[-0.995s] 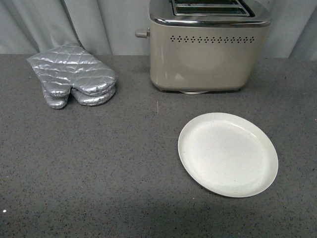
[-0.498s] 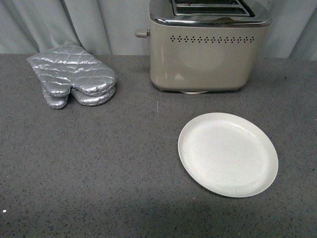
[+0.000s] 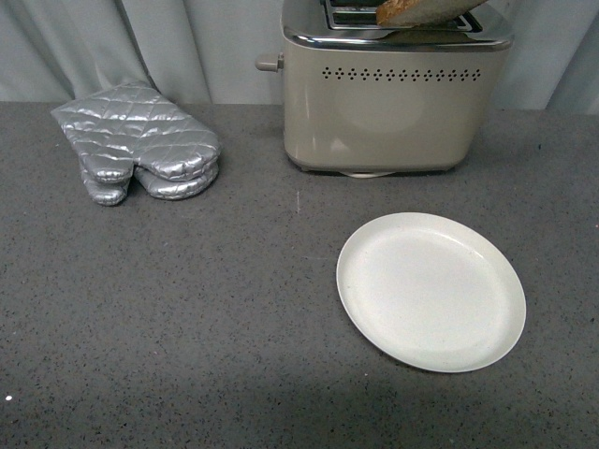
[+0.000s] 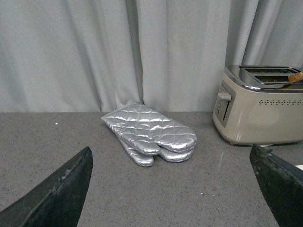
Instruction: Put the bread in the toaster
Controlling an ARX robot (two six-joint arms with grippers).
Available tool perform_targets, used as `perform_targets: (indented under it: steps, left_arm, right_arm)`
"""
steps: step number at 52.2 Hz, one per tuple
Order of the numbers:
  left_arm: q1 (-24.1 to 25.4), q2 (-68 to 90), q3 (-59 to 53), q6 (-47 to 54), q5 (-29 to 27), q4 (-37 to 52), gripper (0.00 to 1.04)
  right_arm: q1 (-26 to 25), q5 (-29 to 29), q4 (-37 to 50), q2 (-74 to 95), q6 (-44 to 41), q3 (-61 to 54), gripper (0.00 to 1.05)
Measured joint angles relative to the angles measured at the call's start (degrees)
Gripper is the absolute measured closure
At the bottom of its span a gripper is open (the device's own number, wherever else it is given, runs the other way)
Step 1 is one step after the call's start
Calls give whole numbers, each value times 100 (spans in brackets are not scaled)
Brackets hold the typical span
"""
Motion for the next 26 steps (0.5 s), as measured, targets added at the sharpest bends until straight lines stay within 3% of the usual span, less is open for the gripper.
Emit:
perform_targets:
  steps: [26]
  left_arm:
    - [0, 0, 0, 2, 0, 0, 7]
  right_arm:
    - [-22, 57, -15, 555, -188, 590, 104]
